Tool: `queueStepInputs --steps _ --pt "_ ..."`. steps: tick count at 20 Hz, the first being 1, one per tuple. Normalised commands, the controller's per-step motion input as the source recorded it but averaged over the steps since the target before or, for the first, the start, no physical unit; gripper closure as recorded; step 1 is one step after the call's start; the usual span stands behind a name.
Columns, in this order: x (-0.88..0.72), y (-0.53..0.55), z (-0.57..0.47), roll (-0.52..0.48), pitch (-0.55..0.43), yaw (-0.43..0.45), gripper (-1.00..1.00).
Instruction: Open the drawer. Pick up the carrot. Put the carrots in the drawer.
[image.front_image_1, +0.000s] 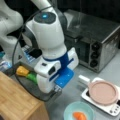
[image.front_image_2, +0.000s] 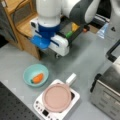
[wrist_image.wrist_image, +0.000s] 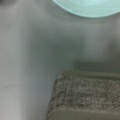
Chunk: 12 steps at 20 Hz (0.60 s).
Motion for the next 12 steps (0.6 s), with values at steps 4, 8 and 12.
queueStepInputs --steps 4,8,12 --pt "0.45 -0.16 0.13 0.038 0.247 0.047 -1.00" --pt "0.31 -0.16 0.17 0.021 0.237 0.061 -1.00" --pt "0.30 -0.18 0.11 0.008 0.234 0.078 -1.00"
